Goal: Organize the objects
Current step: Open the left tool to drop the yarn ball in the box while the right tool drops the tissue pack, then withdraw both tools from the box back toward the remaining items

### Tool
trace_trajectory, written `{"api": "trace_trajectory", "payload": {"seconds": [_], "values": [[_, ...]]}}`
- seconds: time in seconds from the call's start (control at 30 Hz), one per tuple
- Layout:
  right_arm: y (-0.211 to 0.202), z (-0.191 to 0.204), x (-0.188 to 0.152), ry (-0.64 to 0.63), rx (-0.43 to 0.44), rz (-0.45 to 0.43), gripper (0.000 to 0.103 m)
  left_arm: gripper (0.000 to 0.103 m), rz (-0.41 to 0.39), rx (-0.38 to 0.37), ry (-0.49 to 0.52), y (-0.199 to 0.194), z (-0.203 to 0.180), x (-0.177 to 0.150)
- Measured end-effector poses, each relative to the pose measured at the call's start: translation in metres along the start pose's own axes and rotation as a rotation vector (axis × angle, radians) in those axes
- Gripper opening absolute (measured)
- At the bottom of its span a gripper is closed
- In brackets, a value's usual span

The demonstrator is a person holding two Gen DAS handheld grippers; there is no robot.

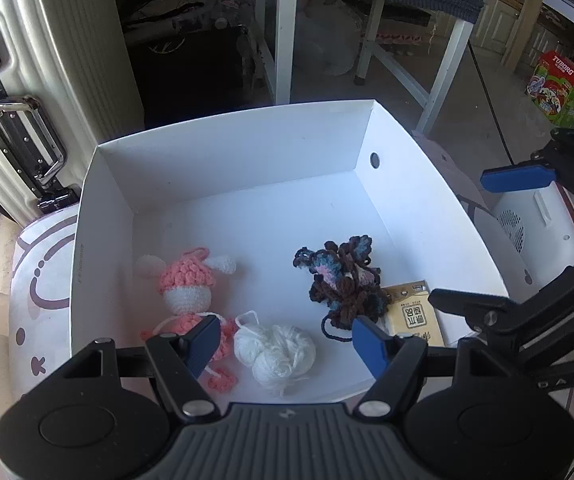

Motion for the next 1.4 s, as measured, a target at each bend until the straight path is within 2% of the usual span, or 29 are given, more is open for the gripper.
{"api": "trace_trajectory", "payload": {"seconds": [0.47, 0.6, 1.13, 1.4], "values": [[-0.036, -0.015, -0.004, 0.259, -0.105, -0.064, 0.092, 0.075, -0.098, 0.008, -0.067, -0.048, 0.021, -0.007], [-0.051, -0.012, -0.007, 0.326, -0.141, -0.083, 0.092, 0.080, -0.133, 0.007, -0.101, -0.065, 0.026, -0.011], [-0.120, 0.026, -0.028, 0.498, -0.269, -0.179, 0.097, 0.092, -0.253, 0.024, -0.113, -0.127, 0.026, -0.048], [-0.142, 0.047, -0.041, 0.539, -0.289, -0.218, 0.100, 0.098, -0.323, 0.034, -0.131, -0.156, 0.027, -0.068]]}}
Point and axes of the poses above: each gripper's, at about its wrist camera, not at the fingertips, and y roughly the way its jaws point, z to its left, x to its top, the point moved 1 cm from there along y, roughly the way its jaws point, and after that the axes turned 10 degrees about -y, right-handed, at the moved point
